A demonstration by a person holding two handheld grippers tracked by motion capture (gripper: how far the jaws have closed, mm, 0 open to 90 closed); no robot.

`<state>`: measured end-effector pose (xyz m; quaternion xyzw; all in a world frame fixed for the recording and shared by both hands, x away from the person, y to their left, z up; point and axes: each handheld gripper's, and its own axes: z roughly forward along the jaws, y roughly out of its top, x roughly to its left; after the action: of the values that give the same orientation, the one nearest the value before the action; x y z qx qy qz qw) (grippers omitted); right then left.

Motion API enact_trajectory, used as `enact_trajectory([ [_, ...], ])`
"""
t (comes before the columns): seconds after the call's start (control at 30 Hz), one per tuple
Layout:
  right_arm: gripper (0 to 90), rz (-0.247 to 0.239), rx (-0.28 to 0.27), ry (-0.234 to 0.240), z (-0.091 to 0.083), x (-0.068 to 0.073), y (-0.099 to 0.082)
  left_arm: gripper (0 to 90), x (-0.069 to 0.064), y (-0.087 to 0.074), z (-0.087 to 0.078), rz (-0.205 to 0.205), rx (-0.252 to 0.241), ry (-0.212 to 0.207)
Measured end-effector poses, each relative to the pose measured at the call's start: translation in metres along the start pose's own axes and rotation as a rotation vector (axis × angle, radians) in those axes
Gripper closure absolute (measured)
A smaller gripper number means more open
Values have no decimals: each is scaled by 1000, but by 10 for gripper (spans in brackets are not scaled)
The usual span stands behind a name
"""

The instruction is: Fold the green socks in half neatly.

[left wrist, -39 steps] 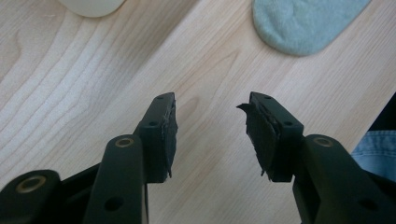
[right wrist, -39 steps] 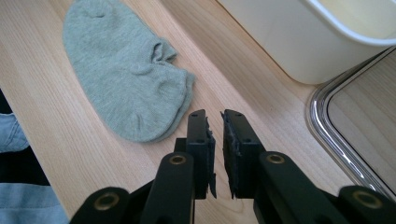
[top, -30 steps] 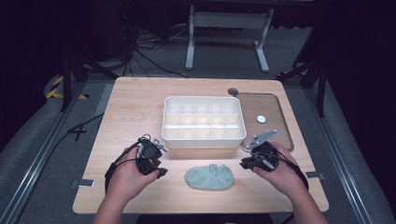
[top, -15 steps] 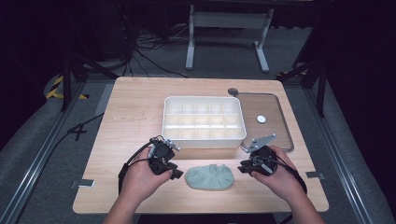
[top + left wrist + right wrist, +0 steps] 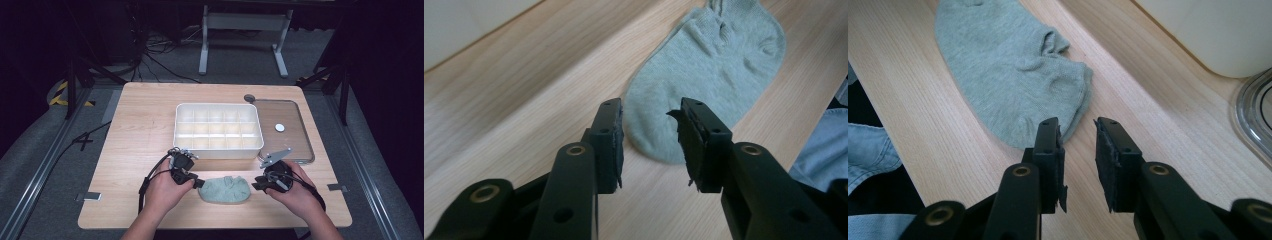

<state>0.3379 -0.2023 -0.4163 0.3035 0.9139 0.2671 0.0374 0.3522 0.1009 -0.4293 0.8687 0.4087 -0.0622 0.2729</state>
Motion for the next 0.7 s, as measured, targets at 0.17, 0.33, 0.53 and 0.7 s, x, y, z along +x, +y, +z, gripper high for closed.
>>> enact_trajectory([
  [0.17, 712, 4, 2, 5, 3, 2, 0, 645, -5, 2, 14, 6, 40, 16],
  [0.33, 698, -2, 18, 13, 8, 4, -1, 593, -8, 2, 18, 13, 76, 61],
  [0.53, 693, -6, 23, 15, 11, 8, 0, 562, -11, 3, 25, 17, 105, 107],
  [0.7, 690, -15, 34, 23, 14, 11, 1, 491, -20, 2, 29, 41, 111, 150],
])
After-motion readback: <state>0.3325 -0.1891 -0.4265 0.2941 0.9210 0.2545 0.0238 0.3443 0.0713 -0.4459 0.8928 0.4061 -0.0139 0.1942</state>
